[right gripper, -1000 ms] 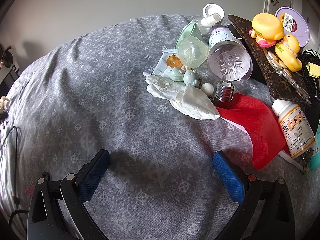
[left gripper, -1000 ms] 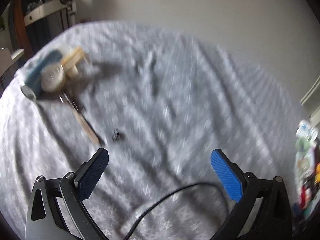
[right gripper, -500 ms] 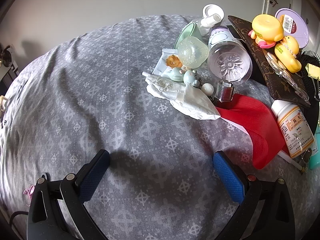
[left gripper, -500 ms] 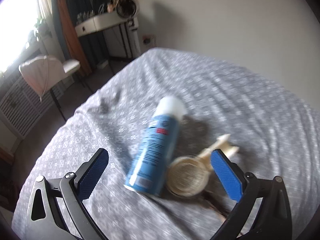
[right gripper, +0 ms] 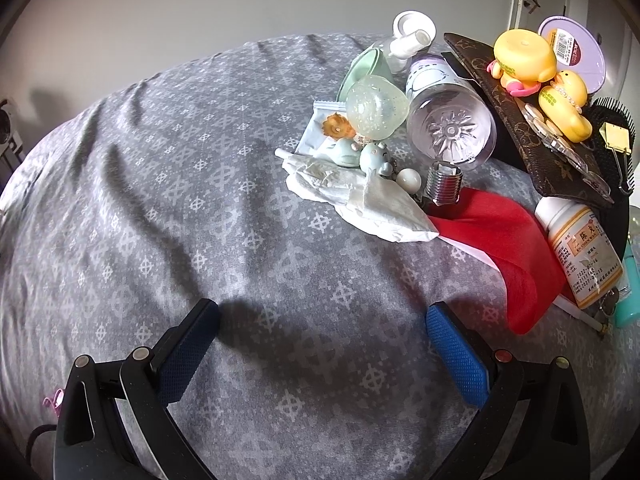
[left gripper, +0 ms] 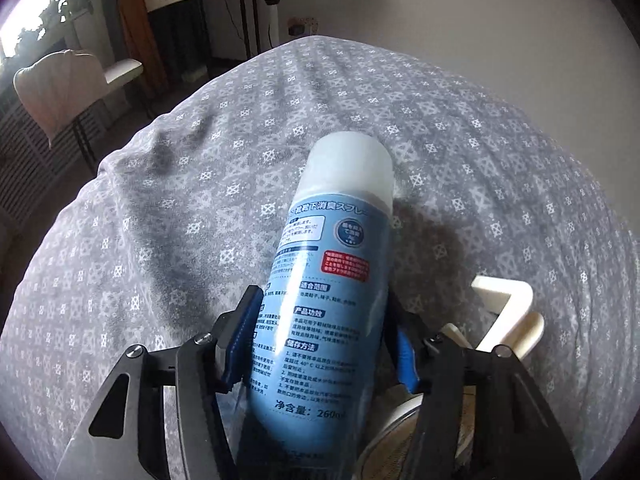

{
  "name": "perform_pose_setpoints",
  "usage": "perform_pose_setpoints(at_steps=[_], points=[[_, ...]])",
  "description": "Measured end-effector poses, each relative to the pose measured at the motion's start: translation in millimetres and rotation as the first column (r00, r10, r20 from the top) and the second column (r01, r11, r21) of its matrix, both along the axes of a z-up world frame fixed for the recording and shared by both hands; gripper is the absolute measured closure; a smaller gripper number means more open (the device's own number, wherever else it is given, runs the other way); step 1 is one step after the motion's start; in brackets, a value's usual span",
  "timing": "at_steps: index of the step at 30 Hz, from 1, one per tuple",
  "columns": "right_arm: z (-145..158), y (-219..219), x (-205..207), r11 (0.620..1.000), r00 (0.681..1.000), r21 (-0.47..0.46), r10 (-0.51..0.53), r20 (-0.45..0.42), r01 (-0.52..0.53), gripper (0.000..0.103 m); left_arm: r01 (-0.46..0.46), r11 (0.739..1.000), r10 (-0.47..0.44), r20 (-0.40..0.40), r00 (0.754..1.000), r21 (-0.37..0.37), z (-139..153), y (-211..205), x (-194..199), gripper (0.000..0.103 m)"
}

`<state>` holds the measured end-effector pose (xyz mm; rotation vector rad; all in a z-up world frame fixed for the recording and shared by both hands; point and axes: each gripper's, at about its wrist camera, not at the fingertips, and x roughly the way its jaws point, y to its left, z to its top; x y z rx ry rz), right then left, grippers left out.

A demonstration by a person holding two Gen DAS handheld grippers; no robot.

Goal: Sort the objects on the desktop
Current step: 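Carry the blue spray can to the item pile and release it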

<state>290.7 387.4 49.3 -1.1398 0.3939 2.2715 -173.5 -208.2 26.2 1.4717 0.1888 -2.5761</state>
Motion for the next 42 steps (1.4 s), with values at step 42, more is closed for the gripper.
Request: perform_pose_setpoints(at_steps=[42], points=[[169,25,269,0.95,0.694,-0.094,-0.283,-0.662,0.298,0.0,0.928,0.328,-0.891,-0.268,0.366,0.176,223,661,366,0.052]])
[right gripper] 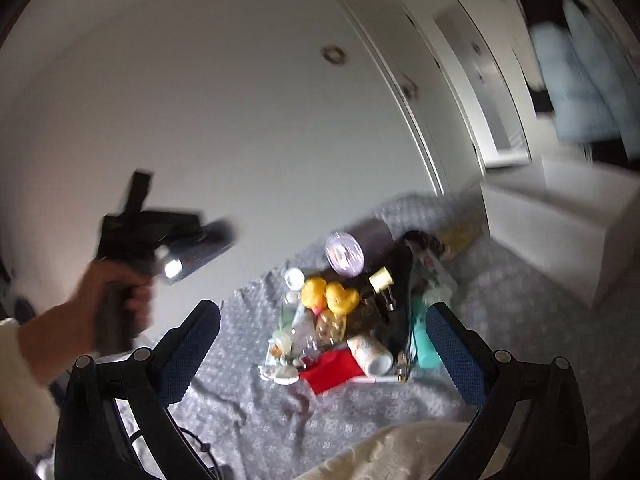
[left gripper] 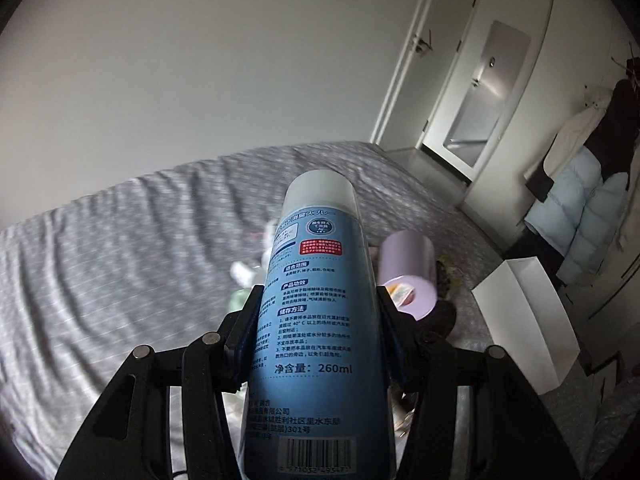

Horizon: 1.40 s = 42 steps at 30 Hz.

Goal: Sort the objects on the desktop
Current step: 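Carry the blue spray can to the item pile and release it, then grasp the white round clip with the right gripper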

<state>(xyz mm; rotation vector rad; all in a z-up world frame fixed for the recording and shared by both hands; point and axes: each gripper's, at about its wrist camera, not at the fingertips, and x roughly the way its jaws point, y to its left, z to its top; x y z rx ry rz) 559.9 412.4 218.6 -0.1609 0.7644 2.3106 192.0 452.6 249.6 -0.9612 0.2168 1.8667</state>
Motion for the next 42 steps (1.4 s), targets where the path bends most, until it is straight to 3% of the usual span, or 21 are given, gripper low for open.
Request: perform_pose_setpoints(at_steps=[3,8,14,17,20,22,25,27,29,31,33,36,37,39,40,41,42], points=[[-14,18,-7,0.993,0.999,-0.116,0.037,0.001,-0.037,0.0,0.024,0.999,-0.023,0.022,0.999,-0.04,-19,52,2,0.052],[-22,23,-11,0.989,0.998,-0.133,0.062,0.0,-0.062,0.0,-0.007,0.994,0.015,0.073,0.997,-0.107,-57,110,0,0.052],[-34,30,-22,0.981,0.996,-0.176,0.082,0.027,-0.076,0.0,-0.012,0.979,0.039,0.131,0.991,-0.202,-100,132,-6,0.051],[-36,31,-27,0.979,0.995,-0.19,0.09,0.044,-0.08,0.0,-0.042,0.966,0.076,0.127,0.989,-0.255,-94,122,-10,0.031],[-35,30,-28,0.978,0.994,-0.191,0.093,0.063,-0.08,0.0,-0.064,0.969,0.081,0.062,0.995,-0.24,-64,85,-8,0.029],[-34,29,-28,0.979,0.993,-0.191,0.09,0.073,-0.074,0.0,-0.091,0.976,0.093,0.003,0.996,-0.198,-40,43,-11,0.016],[-30,26,-33,0.982,0.988,-0.181,0.087,0.126,-0.063,0.0,-0.163,0.98,0.155,-0.08,0.985,-0.116,-1,-43,-19,0.008],[-24,19,-42,0.987,0.977,-0.148,0.084,0.195,-0.056,0.0,-0.231,0.971,0.225,-0.105,0.969,-0.056,18,-107,-32,0.0],[-16,10,-53,0.992,0.962,-0.11,0.096,0.257,-0.07,0.0,-0.333,0.943,0.332,-0.117,0.936,0.014,34,-177,-49,0.0],[-2,-6,-72,0.988,0.945,-0.07,0.153,0.289,-0.139,0.0,-0.449,0.891,0.455,-0.116,0.883,0.071,44,-256,-62,0.0],[13,-22,-95,0.975,0.929,-0.057,0.22,0.297,-0.213,0.0,-0.588,0.799,0.601,-0.122,0.79,0.124,49,-330,-77,0.0],[42,-56,-140,0.936,0.882,0.012,0.327,0.341,-0.351,0.0,-0.814,0.561,0.828,-0.098,0.552,0.154,40,-449,-87,0.0],[50,-68,-152,0.921,0.868,0.041,0.35,0.351,-0.388,0.0,-0.865,0.474,0.88,-0.067,0.47,0.162,34,-485,-87,0.0],[70,-96,-184,0.874,0.832,0.093,0.414,0.37,-0.477,0.0,-0.931,0.322,0.945,0.001,0.327,0.174,14,-547,-82,0.0],[80,-112,-201,0.847,0.812,0.118,0.445,0.379,-0.519,0.0,-0.951,0.254,0.964,0.029,0.263,0.178,3,-572,-76,0.0],[87,-127,-214,0.822,0.795,0.142,0.467,0.388,-0.552,0.0,-0.962,0.202,0.975,0.051,0.214,0.185,-7,-591,-70,0.0],[97,-149,-233,0.785,0.775,0.187,0.487,0.403,-0.59,0.0,-0.966,0.171,0.98,0.065,0.187,0.193,-17,-606,-64,0.0]])
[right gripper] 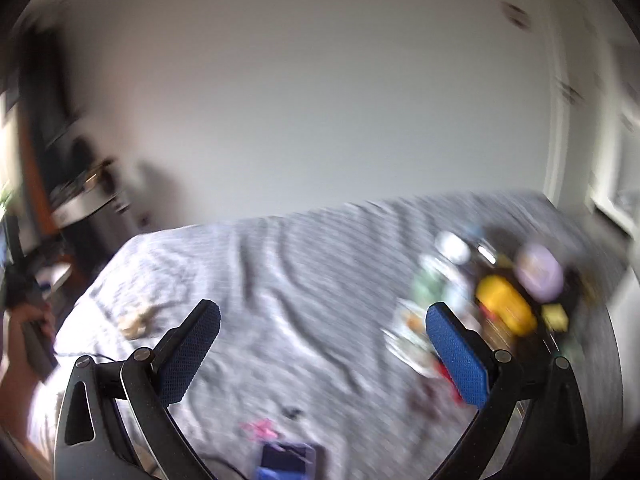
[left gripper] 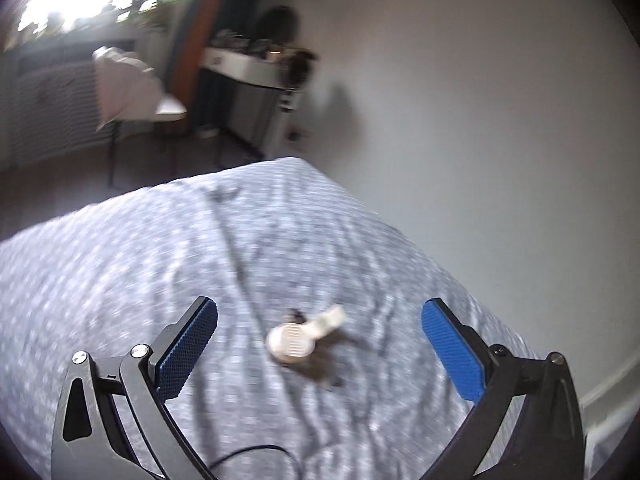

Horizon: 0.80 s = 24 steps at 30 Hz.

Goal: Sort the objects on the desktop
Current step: 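Grasp the white round clip with the right gripper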

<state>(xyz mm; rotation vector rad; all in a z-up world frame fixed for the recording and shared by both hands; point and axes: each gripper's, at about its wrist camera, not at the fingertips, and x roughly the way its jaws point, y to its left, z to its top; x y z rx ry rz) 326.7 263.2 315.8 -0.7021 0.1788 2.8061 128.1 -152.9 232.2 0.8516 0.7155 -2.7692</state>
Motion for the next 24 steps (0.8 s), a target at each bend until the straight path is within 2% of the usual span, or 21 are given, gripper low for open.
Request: perform_pose_setpoints(at_steps=[3,6,8,10,14,16,18,20,22,24], points=[[16,-54,-38,0.986,0.994,0.134,0.104,-0.032,-0.099,0.0,-0.021,1.0,0.021,-0.017,1.0,0.001,-21,-22,5,0.0],[21,-102,-75,0.959,0.974,0.195,0.222,-0.053,-0.208,0.0,-0.036,0.999,0.036,-0.019,0.999,0.019,-43,-35,13,0.0],[15,-127,-101,0.949,0.975,0.239,0.218,-0.029,-0.205,0.0,-0.052,0.994,0.056,-0.037,0.998,0.095,-50,-48,14,0.0],[0,-151,-137,0.945,0.978,0.255,0.204,0.033,-0.205,0.0,-0.121,0.986,0.127,-0.046,0.991,0.115,-54,-56,14,0.0],[-45,-180,-205,0.932,0.933,0.136,0.31,0.181,-0.336,0.0,-0.252,0.953,0.268,-0.079,0.96,0.167,-70,-74,19,0.0],[-75,-196,-244,0.928,0.907,0.062,0.342,0.245,-0.367,0.0,-0.289,0.936,0.307,-0.064,0.95,0.2,-78,-79,18,0.0],[-115,-214,-281,0.916,0.853,-0.056,0.391,0.347,-0.397,0.0,-0.304,0.923,0.325,-0.052,0.944,0.237,-85,-84,16,0.0],[-157,-237,-312,0.895,0.779,-0.137,0.437,0.448,-0.424,0.0,-0.325,0.909,0.35,-0.053,0.935,0.26,-90,-87,17,0.0],[-187,-254,-330,0.885,0.747,-0.153,0.455,0.484,-0.439,0.001,-0.341,0.897,0.371,-0.058,0.927,0.283,-95,-90,18,0.0],[-204,-278,-342,0.869,0.738,-0.12,0.474,0.48,-0.48,0.002,-0.36,0.884,0.395,-0.067,0.916,0.298,-99,-93,21,0.0]])
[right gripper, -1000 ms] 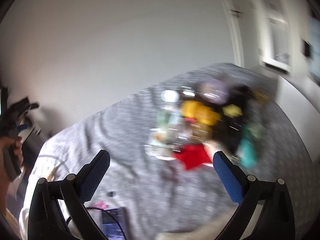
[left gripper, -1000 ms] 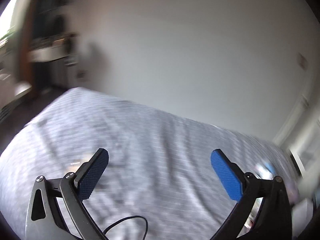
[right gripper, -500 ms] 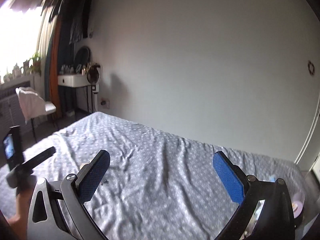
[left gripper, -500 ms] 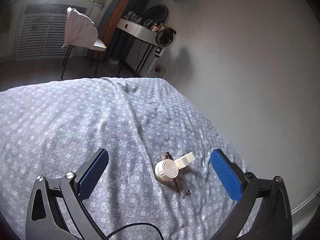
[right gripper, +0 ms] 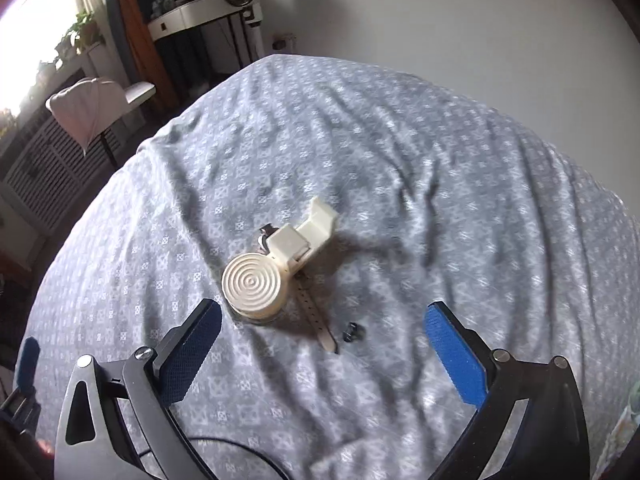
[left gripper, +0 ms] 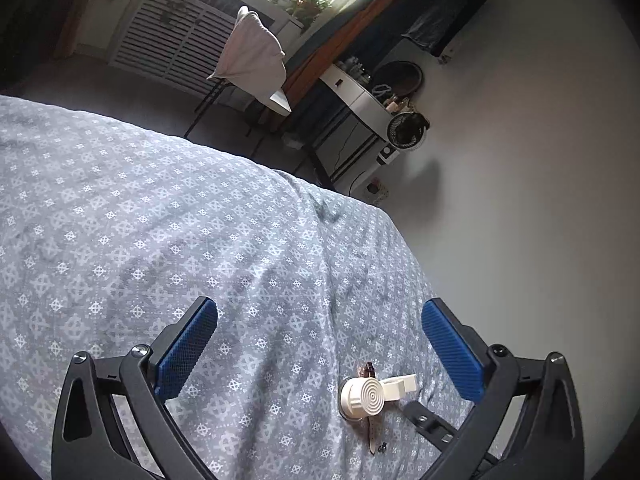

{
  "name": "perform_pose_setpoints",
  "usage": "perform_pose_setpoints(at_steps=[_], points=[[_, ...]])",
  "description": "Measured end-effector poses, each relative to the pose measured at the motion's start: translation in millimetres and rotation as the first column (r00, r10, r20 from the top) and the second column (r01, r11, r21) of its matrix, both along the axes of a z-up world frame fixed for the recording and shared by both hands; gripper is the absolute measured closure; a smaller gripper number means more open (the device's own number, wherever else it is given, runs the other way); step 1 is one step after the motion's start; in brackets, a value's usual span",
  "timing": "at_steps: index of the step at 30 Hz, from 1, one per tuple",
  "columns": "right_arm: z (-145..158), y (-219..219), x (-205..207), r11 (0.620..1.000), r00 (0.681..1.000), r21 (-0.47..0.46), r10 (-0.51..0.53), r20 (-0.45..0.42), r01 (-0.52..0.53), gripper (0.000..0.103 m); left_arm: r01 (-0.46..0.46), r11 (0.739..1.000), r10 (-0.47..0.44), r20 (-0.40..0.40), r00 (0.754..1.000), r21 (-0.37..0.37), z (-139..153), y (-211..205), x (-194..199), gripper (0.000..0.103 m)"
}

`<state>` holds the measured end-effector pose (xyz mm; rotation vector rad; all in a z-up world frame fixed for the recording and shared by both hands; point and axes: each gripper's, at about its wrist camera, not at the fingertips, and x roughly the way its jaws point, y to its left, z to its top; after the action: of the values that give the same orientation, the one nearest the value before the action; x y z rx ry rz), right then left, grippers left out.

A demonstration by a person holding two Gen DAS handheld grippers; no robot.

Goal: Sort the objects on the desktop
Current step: 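Grasp the white round clip with the right gripper, then carry the white round clip to the item pile and release it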

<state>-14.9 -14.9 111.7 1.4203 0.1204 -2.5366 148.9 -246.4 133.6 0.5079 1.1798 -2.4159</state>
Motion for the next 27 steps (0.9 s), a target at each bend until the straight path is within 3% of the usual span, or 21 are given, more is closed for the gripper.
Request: perform_pose_setpoints(at_steps=[2,4,7,10,11,12,13,14,15,19,23,27], points=[[-14,-20,-14,0.999,1.0,0.054,0.004,-0.019,-0.003,0.002,-0.017,1.0,0.017,0.004,1.0,0.002,-4,-1,-3,0.0],[-26,-31,-31,0.999,1.0,0.045,-0.01,0.011,0.01,0.003,-0.004,1.0,0.004,0.019,1.0,0.016,-9,-2,-8,0.0],[-52,-45,-60,0.996,0.995,0.081,-0.051,0.084,0.044,0.004,0.011,1.0,-0.012,0.033,0.999,0.025,-15,0,-14,0.0],[-86,-53,-72,0.986,0.987,0.164,-0.038,0.159,0.012,0.005,0.006,1.0,-0.007,0.035,0.999,0.019,-18,0,-16,0.0],[-89,-49,-68,0.991,0.99,0.135,-0.033,0.136,0.015,0.006,0.004,1.0,-0.005,0.037,0.999,0.02,-21,-1,-16,0.0],[-89,-45,-64,0.994,0.992,0.107,-0.029,0.121,0.016,0.013,0.002,1.0,-0.002,0.04,0.999,0.023,-22,-2,-16,0.0],[-88,-38,-57,0.998,0.993,0.065,-0.021,0.116,0.014,0.022,-0.001,1.0,0.0,0.043,0.999,0.026,-23,-2,-17,0.0],[-85,-34,-51,0.999,0.994,0.049,-0.018,0.11,0.013,0.041,-0.002,1.0,0.001,0.044,0.999,0.027,-23,-1,-17,0.0],[-82,-27,-42,0.999,0.994,0.036,-0.007,0.108,0.003,0.048,-0.001,1.0,0.0,0.046,0.999,0.026,-23,0,-17,0.0],[-76,7,1,1.0,0.992,-0.017,-0.023,0.125,0.025,0.054,0.012,1.0,-0.012,0.052,0.999,-0.009,-19,7,-18,0.0],[-61,64,66,0.982,0.986,-0.146,-0.099,0.131,0.118,0.054,0.029,0.998,-0.026,0.057,0.998,-0.049,-12,14,-18,0.0],[-23,122,132,0.945,0.977,-0.253,-0.19,0.096,0.209,0.054,0.042,0.995,-0.037,0.054,0.998,-0.092,-3,22,-15,0.0]])
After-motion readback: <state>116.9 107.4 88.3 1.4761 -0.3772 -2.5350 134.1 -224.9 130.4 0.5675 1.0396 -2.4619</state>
